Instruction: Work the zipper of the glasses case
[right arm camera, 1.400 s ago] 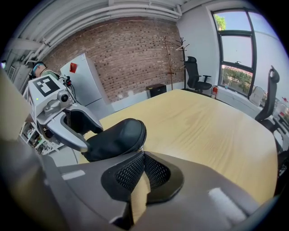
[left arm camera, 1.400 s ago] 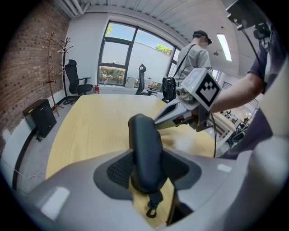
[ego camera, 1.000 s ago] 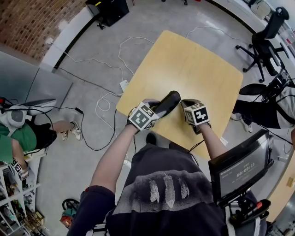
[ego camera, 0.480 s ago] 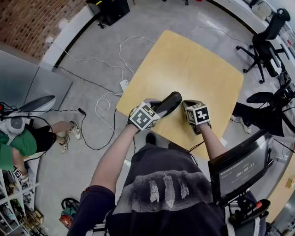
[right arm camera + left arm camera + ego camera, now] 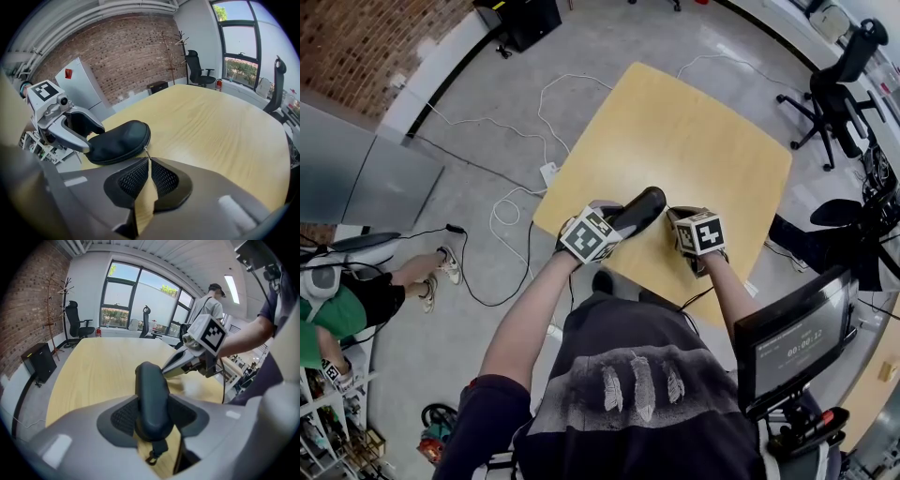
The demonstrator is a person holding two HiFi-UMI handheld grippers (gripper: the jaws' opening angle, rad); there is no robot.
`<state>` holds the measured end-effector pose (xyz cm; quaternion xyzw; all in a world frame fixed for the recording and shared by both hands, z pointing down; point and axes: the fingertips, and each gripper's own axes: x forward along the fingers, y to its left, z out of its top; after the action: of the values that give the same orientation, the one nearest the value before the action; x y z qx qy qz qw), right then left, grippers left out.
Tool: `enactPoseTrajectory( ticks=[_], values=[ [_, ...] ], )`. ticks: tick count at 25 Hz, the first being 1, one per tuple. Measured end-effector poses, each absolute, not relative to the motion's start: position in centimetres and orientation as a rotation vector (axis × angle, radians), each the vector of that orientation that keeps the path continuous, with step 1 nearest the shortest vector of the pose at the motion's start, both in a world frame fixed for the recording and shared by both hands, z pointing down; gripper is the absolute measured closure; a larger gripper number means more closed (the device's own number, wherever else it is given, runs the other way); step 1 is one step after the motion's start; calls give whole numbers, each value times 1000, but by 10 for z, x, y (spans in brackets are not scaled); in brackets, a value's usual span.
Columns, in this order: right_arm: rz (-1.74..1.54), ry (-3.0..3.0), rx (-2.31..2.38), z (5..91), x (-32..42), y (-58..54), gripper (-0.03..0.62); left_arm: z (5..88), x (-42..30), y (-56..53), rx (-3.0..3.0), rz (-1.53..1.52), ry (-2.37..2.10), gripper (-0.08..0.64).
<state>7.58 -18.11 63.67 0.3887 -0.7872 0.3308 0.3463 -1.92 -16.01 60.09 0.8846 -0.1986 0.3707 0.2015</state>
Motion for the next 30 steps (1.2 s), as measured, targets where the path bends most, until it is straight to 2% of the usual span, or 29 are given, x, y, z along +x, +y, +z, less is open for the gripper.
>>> enactPoseTrajectory(
  ticks=[3,6,8,9,15,16,19,30],
  values=[
    [908,-2025,1011,643,83,-175,540,603,-20,-161,2464,1034,-560,362],
    [936,-2030,1040,635,88,-168,540,602,-18,-161,2463,1029,-560,362],
    [956,-2047,1065,626,86,-163,548,600,-19,-159,2468,1020,-567,362],
    [972,-2058,1074,621,84,-161,590,600,-19,-157,2472,1019,-570,362],
    [1057,-2093,1112,604,77,-159,591,605,-14,-171,2475,1031,-564,344],
    [1075,-2100,1116,601,74,-158,591,607,-13,-172,2473,1044,-553,321],
    [1103,-2122,1135,589,62,-145,591,617,-18,-160,2456,1103,-484,176],
    [1153,-2124,1220,568,65,-123,591,604,-31,-171,2482,937,-600,158]
  ],
)
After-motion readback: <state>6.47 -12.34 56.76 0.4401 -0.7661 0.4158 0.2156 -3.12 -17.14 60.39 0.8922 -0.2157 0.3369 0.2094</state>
